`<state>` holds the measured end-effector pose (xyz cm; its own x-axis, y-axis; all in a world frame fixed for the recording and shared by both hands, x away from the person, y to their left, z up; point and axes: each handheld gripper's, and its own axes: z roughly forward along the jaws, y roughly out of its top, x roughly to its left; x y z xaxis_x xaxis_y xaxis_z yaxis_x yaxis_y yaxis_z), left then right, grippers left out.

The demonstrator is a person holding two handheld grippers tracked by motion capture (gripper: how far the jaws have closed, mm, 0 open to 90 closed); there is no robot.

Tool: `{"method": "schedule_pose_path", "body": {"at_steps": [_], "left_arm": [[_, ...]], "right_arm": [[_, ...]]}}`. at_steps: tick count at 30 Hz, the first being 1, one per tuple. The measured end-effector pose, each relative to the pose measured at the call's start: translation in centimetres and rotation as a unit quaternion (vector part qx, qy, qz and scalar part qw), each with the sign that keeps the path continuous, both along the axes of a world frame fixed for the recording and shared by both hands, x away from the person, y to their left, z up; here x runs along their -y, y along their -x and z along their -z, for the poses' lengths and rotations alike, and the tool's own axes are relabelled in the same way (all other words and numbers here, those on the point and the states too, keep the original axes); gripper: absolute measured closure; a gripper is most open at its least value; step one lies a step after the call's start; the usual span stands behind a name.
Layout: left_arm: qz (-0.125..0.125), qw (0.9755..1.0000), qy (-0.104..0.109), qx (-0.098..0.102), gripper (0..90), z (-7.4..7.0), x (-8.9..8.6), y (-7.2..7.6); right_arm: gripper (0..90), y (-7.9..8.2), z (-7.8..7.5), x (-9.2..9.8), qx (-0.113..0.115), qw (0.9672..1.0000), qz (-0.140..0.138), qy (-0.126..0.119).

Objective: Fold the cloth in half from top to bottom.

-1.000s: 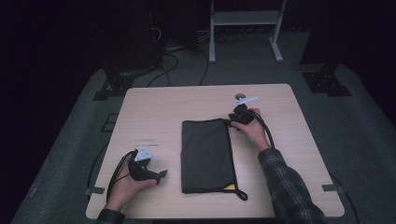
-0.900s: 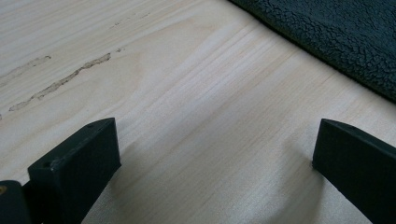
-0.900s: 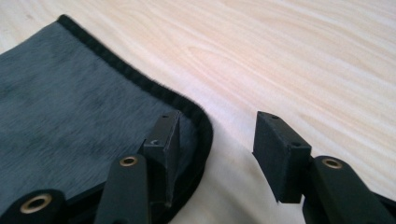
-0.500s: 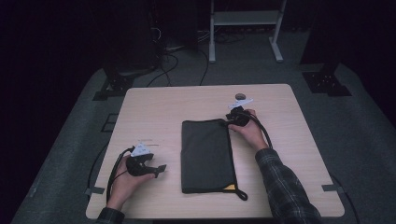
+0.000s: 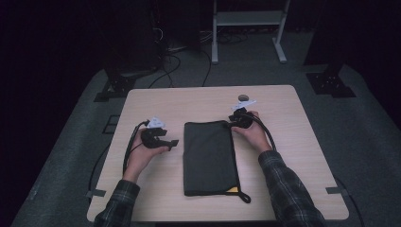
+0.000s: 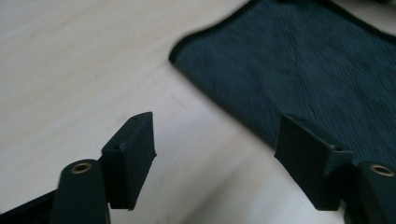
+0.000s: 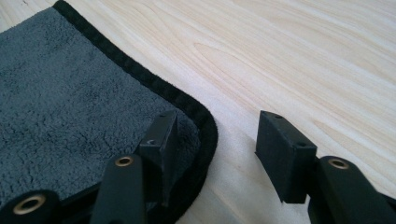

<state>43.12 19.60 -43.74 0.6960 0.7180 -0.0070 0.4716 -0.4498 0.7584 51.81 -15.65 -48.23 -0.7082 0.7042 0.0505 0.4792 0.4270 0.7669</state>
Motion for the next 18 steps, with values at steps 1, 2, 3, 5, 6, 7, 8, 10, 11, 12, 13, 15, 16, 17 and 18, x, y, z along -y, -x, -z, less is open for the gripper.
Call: {"method": "schedule_pose_path", "body": {"at_steps": [1, 2, 3, 5, 6, 7, 8, 10, 11, 12, 13, 15, 16, 17, 18], "left_arm": [[-0.003, 1.0000, 0.001, -0.001, 30.8, 0.0, 0.3, -0.7], [-0.005, 1.0000, 0.001, -0.002, 31.6, 0.1, 0.5, -1.3], [-0.007, 1.0000, -0.001, -0.003, 33.4, 0.1, 0.7, -1.9], [-0.015, 0.9999, 0.004, -0.006, 34.7, 0.3, 1.1, -3.1], [-0.021, 0.9997, 0.002, -0.012, 35.5, 0.5, 1.2, -3.7], [-0.027, 0.9995, -0.002, -0.014, 35.4, 0.6, 1.3, -4.2], [-0.028, 0.9995, 0.000, -0.014, 35.7, 0.8, 1.5, -4.6], [-0.029, 0.9994, 0.004, -0.020, 36.0, 1.1, 1.8, -5.4], [-0.029, 0.9994, 0.005, -0.020, 36.1, 1.3, 2.1, -5.9], [-0.030, 0.9993, 0.004, -0.021, 36.6, 1.4, 2.3, -6.1], [-0.031, 0.9992, -0.002, -0.024, 36.6, 1.6, 2.6, -6.5], [-0.037, 0.9990, -0.002, -0.027, 37.2, 1.9, 2.9, -7.0], [-0.041, 0.9987, 0.000, -0.030, 37.2, 2.1, 3.0, -7.3], [-0.044, 0.9986, 0.001, -0.029, 37.3, 2.3, 3.1, -7.5], [-0.047, 0.9984, -0.003, -0.031, 37.8, 2.4, 3.2, -7.7]], "right_arm": [[47.6, 0.0, 0.0, 0.0, 0.000, 1.0000, 0.000, 0.000], [47.6, 0.0, 0.0, 0.0, 0.000, 1.0000, 0.000, 0.000], [47.6, 0.0, 0.0, 0.0, 0.000, 1.0000, 0.000, 0.000], [47.7, 0.0, 0.0, 0.0, 0.000, 1.0000, 0.000, -0.001], [47.7, 0.0, 0.0, 0.0, 0.000, 1.0000, 0.000, -0.001], [47.8, 0.0, 0.0, 0.0, 0.000, 1.0000, 0.000, -0.002], [47.8, 0.0, 0.0, 0.0, -0.001, 1.0000, 0.000, -0.002], [47.8, 0.0, 0.0, 0.1, -0.001, 1.0000, 0.000, -0.002], [47.9, 0.0, 0.0, 0.1, -0.001, 1.0000, 0.000, -0.002], [47.9, -0.1, 0.0, 0.1, -0.001, 1.0000, 0.000, -0.003], [47.9, 0.0, 0.0, 0.1, -0.001, 1.0000, 0.000, -0.003], [48.0, -0.1, 0.0, 0.1, -0.001, 1.0000, 0.000, -0.003], [48.0, -0.1, 0.0, 0.1, -0.002, 1.0000, 0.000, -0.003], [48.1, -0.1, 0.0, 0.1, -0.002, 1.0000, 0.000, -0.003], [48.2, -0.1, 0.0, 0.1, -0.003, 1.0000, 0.000, -0.004]]}}
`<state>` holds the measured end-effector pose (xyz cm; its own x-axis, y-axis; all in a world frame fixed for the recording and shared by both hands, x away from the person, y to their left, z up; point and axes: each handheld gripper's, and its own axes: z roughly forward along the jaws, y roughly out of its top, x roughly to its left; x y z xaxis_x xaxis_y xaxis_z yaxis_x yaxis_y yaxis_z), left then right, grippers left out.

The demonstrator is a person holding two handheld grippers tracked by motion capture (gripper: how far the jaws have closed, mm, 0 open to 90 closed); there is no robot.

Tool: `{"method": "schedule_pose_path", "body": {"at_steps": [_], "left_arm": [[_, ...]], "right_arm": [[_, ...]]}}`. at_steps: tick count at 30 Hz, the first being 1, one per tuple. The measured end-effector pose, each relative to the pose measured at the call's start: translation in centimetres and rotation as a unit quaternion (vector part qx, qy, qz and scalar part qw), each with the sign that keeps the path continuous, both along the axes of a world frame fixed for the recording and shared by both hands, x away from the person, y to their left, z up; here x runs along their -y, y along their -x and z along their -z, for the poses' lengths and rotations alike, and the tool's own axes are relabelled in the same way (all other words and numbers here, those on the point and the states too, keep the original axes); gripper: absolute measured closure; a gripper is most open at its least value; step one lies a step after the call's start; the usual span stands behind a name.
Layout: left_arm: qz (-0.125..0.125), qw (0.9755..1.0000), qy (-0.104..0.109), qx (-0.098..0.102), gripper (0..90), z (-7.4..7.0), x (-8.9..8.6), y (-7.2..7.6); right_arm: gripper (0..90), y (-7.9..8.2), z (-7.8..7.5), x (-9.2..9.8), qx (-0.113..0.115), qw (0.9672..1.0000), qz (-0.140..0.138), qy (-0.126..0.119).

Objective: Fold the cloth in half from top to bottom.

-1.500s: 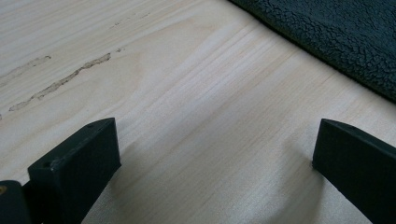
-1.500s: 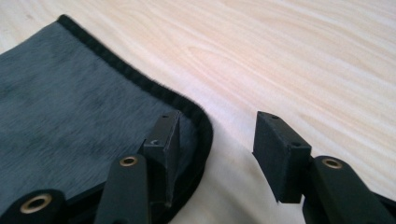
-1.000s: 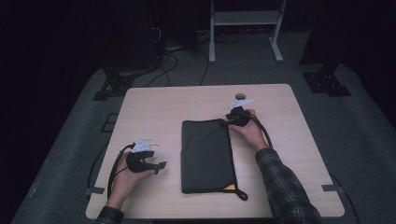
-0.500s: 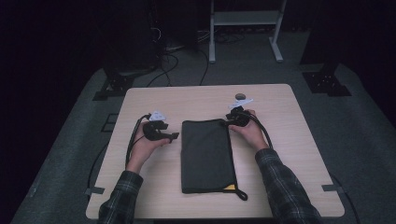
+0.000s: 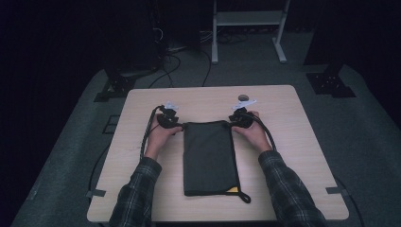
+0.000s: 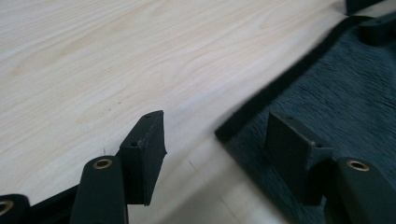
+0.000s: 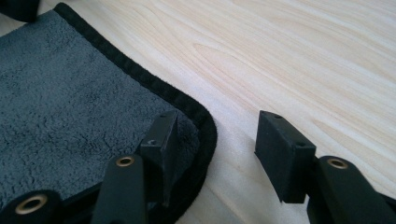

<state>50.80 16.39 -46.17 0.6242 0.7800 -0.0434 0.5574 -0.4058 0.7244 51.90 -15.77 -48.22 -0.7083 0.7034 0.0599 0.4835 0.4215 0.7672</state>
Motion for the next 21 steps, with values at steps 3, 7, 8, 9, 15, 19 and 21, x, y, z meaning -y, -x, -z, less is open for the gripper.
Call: {"method": "schedule_pose_path", "body": {"at_steps": [3, 7, 8, 9, 15, 19, 21], "left_arm": [[-0.005, 0.9999, -0.012, 0.001, 39.8, 0.4, 0.2, -0.4], [0.009, 0.9994, -0.035, 0.000, 44.4, 0.6, 0.5, -0.5], [0.014, 0.9993, -0.034, -0.002, 49.6, 0.6, 0.6, -0.5], [0.016, 0.9992, -0.038, -0.002, 51.9, 0.5, 0.6, -0.5], [0.011, 0.9993, -0.012, -0.034, 70.5, 0.4, 0.9, -0.3], [0.001, 0.9985, -0.010, -0.054, 81.2, 0.1, 1.3, -0.4], [0.000, 0.9983, -0.023, -0.054, 83.9, 0.0, 1.7, -0.4]], "right_arm": [[48.2, 0.0, 0.0, 0.0, -0.001, 1.0000, 0.001, -0.002], [48.2, 0.0, 0.0, 0.0, -0.001, 1.0000, 0.000, -0.001], [48.2, 0.0, 0.0, 0.0, 0.001, 1.0000, 0.000, -0.001], [48.3, 0.0, 0.0, -0.1, 0.001, 1.0000, 0.000, 0.000], [67.1, 0.3, 0.0, -0.1, -0.007, 0.9998, -0.015, -0.012], [78.5, 0.2, 0.1, 0.0, -0.033, 0.9986, -0.019, -0.036], [80.7, 0.2, 0.1, 0.1, -0.040, 0.9981, -0.017, -0.043]]}}
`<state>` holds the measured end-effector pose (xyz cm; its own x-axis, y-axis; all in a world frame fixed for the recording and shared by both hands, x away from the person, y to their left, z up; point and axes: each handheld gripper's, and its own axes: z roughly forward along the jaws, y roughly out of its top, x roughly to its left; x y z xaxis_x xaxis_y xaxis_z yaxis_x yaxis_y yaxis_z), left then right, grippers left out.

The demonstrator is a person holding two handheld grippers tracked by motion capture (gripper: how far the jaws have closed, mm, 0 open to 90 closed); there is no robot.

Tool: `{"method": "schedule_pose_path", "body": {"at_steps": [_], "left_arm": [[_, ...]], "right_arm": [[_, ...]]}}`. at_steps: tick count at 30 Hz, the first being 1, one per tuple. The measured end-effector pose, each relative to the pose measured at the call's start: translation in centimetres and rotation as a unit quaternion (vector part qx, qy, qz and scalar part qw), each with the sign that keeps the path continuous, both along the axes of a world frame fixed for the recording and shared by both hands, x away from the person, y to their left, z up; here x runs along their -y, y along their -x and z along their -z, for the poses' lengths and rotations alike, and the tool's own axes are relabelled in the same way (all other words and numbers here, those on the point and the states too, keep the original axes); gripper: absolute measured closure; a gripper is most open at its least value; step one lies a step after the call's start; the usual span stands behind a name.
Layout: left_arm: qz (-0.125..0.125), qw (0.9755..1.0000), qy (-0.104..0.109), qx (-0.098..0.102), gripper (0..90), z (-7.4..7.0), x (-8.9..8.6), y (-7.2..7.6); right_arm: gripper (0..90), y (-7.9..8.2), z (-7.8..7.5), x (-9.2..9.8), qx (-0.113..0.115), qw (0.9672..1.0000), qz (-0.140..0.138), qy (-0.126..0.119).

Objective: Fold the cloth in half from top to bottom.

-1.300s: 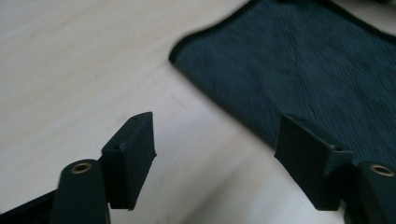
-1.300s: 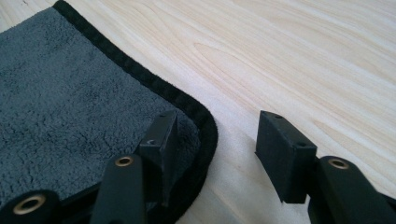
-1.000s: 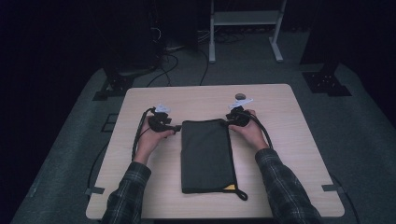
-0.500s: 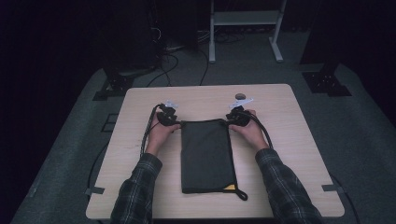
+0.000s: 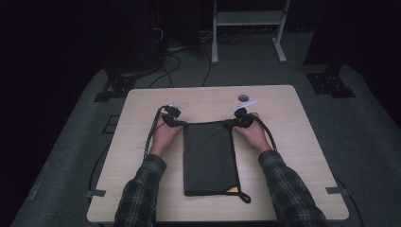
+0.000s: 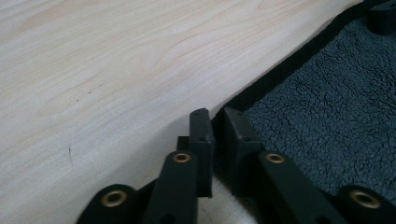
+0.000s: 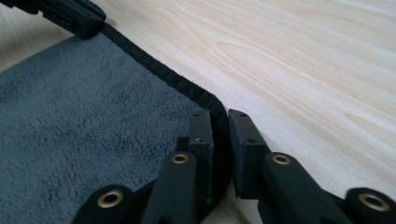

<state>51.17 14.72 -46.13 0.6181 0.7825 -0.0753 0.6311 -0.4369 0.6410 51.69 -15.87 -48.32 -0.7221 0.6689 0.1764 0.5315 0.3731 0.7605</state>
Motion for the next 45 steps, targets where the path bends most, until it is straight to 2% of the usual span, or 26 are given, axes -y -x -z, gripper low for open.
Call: {"method": "schedule_pose_path", "body": {"at_steps": [3, 6, 7, 10, 12, 14, 17, 21, 23, 28, 32, 38, 45], "left_arm": [[-0.001, 0.9999, -0.010, 0.003, 85.1, -0.1, 0.2, 0.1], [-0.002, 0.9999, 0.012, -0.001, 85.8, -0.4, -0.2, 0.1], [-0.002, 0.9997, 0.025, 0.001, 85.9, -0.7, -0.4, 0.1], [0.001, 0.9984, 0.055, 0.014, 85.8, -1.6, -1.0, 0.2], [0.008, 0.9975, 0.067, 0.023, 85.8, -2.3, -1.3, 0.4], [0.017, 0.9970, 0.071, 0.029, 85.8, -2.9, -1.4, 0.6], [0.037, 0.9954, 0.076, 0.045, 85.8, -4.1, -1.5, 1.3], [0.055, 0.9928, 0.087, 0.062, 85.8, -5.6, -1.7, 2.7], [0.063, 0.9920, 0.090, 0.062, 85.8, -6.0, -1.8, 3.4], [0.079, 0.9886, 0.111, 0.063, 85.7, -6.7, -2.2, 5.4], [0.097, 0.9864, 0.117, 0.063, 85.7, -7.0, -2.6, 7.2], [0.115, 0.9837, 0.125, 0.059, 85.7, -6.8, -2.7, 9.8], [0.124, 0.9829, 0.127, 0.049, 85.6, -5.9, -2.9, 12.7]], "right_arm": [[82.8, 0.2, -0.1, -0.2, -0.003, 0.9999, 0.009, 0.002], [84.1, 0.2, -0.4, -0.5, -0.002, 0.9997, 0.015, 0.021], [84.4, 0.2, -0.6, -0.7, 0.001, 0.9994, 0.017, 0.030], [84.6, 0.2, -0.7, -0.5, -0.003, 0.9996, 0.024, 0.017], [84.7, 0.2, -1.2, -0.2, -0.002, 0.9997, 0.025, 0.003], [84.7, 0.3, -1.9, 0.1, 0.003, 0.9997, 0.024, -0.007], [84.8, 0.8, -2.9, 0.3, 0.015, 0.9998, 0.015, -0.007], [84.8, 1.8, -4.1, 0.8, 0.028, 0.9994, 0.002, -0.020], [84.9, 2.5, -4.5, 1.1, 0.028, 0.9990, -0.004, -0.034], [84.9, 4.3, -5.0, 1.7, 0.036, 0.9980, -0.020, -0.048], [84.9, 5.9, -5.5, 1.9, 0.045, 0.9971, -0.037, -0.049], [84.9, 8.6, -5.9, 2.3, 0.050, 0.9959, -0.061, -0.043], [84.9, 11.8, -5.4, 2.4, 0.053, 0.9947, -0.079, -0.039]]}}
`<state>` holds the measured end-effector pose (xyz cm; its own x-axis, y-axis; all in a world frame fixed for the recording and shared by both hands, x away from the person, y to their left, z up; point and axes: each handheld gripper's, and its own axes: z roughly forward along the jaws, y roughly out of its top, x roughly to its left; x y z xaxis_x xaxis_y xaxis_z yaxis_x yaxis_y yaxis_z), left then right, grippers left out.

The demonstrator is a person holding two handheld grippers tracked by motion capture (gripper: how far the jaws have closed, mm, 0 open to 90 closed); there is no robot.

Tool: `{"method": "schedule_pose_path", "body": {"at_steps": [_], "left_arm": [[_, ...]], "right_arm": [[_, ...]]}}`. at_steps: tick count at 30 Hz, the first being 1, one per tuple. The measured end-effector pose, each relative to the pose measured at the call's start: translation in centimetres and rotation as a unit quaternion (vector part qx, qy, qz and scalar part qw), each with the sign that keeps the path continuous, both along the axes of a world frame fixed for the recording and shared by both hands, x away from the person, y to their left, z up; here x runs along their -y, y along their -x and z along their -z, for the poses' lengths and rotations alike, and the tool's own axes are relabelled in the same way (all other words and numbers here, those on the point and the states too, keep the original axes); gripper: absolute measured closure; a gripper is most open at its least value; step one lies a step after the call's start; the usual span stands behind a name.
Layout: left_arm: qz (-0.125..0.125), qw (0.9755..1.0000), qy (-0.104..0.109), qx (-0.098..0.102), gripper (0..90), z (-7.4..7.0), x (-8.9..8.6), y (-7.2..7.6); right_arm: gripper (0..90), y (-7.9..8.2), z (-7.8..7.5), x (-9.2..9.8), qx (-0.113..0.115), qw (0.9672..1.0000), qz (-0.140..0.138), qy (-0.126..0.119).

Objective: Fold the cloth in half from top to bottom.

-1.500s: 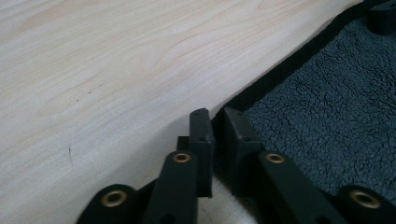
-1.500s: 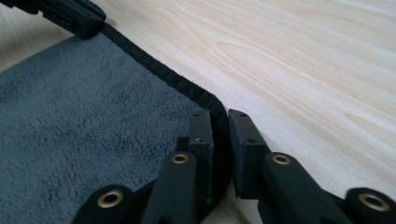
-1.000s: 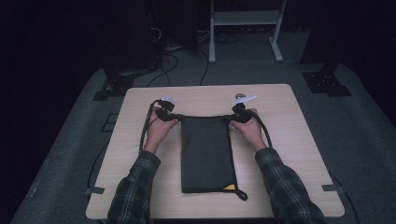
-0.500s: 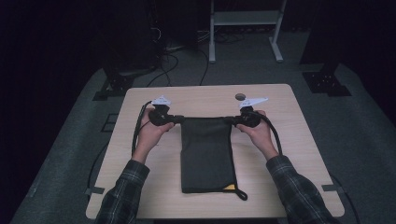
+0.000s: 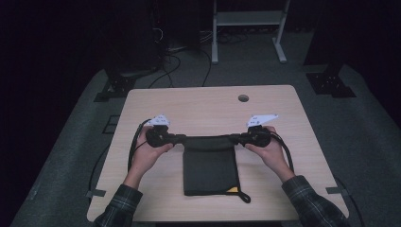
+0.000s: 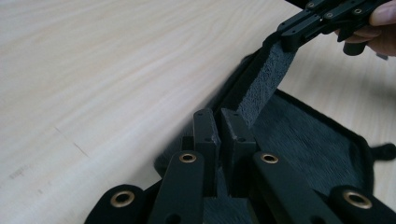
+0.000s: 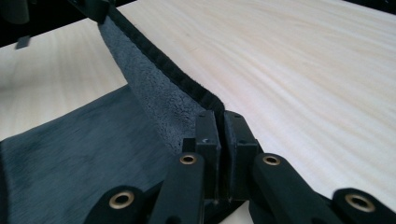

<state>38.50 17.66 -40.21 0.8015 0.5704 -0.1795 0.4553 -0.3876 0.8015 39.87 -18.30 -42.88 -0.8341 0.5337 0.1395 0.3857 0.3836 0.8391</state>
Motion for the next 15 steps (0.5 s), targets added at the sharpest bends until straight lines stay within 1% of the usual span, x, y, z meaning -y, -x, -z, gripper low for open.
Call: {"method": "schedule_pose_path", "body": {"at_steps": [2, 5, 7, 8, 12, 13, 14, 15], "left_arm": [[0.001, 1.0000, 0.004, -0.002, 85.6, 0.3, -0.1, 0.8], [0.003, 0.9999, 0.010, -0.004, 85.6, 0.6, -0.3, 1.8], [0.005, 0.9999, 0.011, -0.003, 85.6, 0.7, -0.5, 2.6], [0.006, 0.9999, 0.014, -0.003, 85.6, 0.8, -0.5, 3.0], [0.014, 0.9995, 0.023, -0.014, 85.6, 1.5, -0.6, 4.6], [0.017, 0.9995, 0.023, -0.015, 85.6, 1.6, -0.5, 4.9], [0.021, 0.9995, 0.019, -0.016, 85.6, 1.8, -0.4, 5.4], [0.023, 0.9995, 0.016, -0.016, 85.6, 1.9, -0.3, 5.9]], "right_arm": [[84.9, 1.0, 0.3, 0.0, 0.002, 1.0000, -0.005, 0.002], [84.9, 2.1, 0.5, -0.1, -0.002, 1.0000, -0.009, 0.002], [84.8, 2.8, 0.6, 0.0, -0.005, 0.9999, -0.014, -0.004], [84.9, 3.2, 0.5, 0.1, -0.008, 0.9998, -0.017, -0.007], [84.9, 4.7, 0.7, 0.3, -0.011, 0.9996, -0.025, -0.008], [84.9, 5.1, 0.8, 0.4, -0.010, 0.9996, -0.027, -0.003], [84.8, 5.4, 0.8, 0.4, -0.011, 0.9996, -0.028, -0.001], [84.8, 5.8, 1.0, 0.5, -0.015, 0.9995, -0.029, -0.001]]}}
